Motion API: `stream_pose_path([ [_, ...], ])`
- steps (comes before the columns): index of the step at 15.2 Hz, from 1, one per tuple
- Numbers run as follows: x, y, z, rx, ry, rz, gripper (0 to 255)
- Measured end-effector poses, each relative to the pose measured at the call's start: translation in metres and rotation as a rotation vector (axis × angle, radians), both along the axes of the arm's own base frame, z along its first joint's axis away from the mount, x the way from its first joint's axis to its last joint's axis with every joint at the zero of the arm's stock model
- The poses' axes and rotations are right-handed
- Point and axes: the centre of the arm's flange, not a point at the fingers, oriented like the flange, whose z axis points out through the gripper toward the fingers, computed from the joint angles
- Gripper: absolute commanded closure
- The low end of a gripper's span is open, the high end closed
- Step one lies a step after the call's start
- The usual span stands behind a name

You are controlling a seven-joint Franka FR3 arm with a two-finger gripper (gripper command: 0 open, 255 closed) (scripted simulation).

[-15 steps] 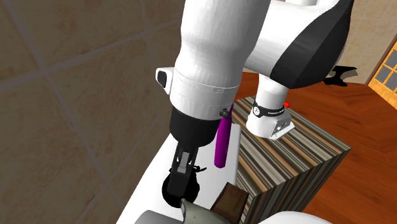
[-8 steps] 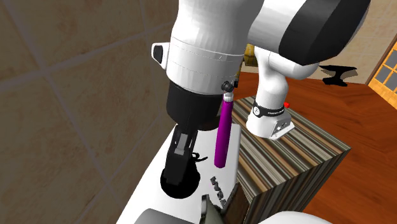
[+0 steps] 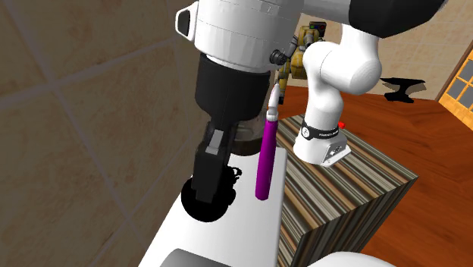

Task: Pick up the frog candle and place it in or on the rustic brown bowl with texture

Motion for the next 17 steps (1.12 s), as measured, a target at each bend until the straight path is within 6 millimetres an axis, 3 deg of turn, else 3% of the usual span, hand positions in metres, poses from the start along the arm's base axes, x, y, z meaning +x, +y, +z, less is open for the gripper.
stream_pose_path([
  [10,0.0,0.0,0.052,0.0,0.0,0.0,255],
  [17,-0.045,-0.061,0.062,-0.002,0.0,-0.002,255],
])
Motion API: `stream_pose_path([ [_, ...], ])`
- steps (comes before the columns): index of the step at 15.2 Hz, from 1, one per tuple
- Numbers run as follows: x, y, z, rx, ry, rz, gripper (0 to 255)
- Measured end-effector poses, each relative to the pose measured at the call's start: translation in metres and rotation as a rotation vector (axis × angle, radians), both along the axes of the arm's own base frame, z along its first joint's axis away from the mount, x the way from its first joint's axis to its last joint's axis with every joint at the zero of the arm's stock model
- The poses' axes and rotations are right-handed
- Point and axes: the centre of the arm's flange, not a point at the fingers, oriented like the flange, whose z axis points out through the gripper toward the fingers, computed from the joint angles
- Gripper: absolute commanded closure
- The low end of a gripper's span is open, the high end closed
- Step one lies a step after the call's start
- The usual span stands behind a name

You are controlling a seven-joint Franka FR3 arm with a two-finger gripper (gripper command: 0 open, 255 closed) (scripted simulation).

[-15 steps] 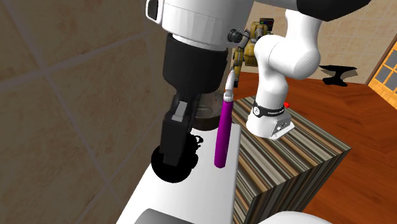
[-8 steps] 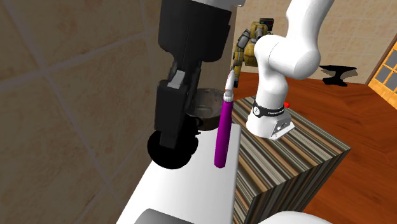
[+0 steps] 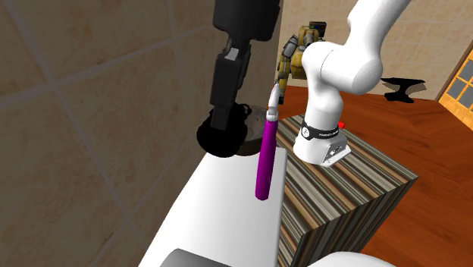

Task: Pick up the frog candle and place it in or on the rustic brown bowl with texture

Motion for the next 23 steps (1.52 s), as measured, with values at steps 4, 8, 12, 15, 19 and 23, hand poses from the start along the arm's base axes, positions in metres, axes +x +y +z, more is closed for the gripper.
stream_pose_path([
  [4,-0.028,-0.047,0.006,0.0,0.0,0.0,255],
  [8,-0.058,-0.091,0.01,0.001,0.0,0.0,255],
  [12,-0.09,-0.134,0.01,0.002,-0.001,0.0,255],
  [15,-0.101,-0.152,0.006,0.002,0.0,0.001,255],
  [19,-0.103,-0.155,-0.013,0.002,0.001,0.002,255],
  [23,-0.103,-0.155,-0.034,0.002,0.001,0.002,255],
])
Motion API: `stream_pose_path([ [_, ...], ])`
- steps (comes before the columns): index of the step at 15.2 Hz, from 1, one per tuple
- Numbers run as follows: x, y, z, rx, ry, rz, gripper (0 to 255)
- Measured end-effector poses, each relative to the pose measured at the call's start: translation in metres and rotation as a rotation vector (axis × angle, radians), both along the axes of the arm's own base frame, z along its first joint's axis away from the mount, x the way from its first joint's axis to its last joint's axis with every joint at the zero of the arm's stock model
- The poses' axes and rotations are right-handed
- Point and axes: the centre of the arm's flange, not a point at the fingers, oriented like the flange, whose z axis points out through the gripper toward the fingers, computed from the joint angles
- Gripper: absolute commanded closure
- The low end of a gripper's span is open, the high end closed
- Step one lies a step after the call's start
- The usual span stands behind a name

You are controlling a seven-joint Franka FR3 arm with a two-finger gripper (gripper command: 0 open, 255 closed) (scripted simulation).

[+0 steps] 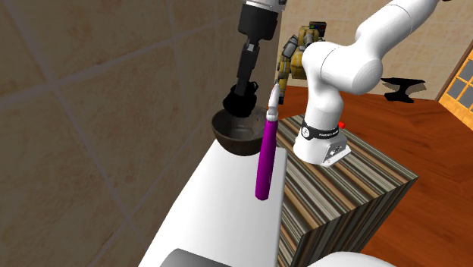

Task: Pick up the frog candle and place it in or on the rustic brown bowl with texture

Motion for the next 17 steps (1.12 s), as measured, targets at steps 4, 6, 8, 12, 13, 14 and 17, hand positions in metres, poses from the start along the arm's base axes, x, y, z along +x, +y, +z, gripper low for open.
stream_pose_path([
  [4,0.0,0.001,-0.021,0.0,0.0,0.0,255],
  [6,0.0,0.0,-0.03,0.0,0.0,0.0,255],
  [8,0.0,0.0,-0.04,0.0,0.0,0.0,255],
  [12,0.0,0.0,-0.042,0.0,-0.001,0.0,255],
  [13,0.0,0.0,-0.042,0.0,-0.001,0.0,255],
  [14,0.0,0.0,-0.042,0.0,-0.001,0.0,0],
  [17,0.0,0.0,-0.042,0.0,-0.001,0.0,0],
])
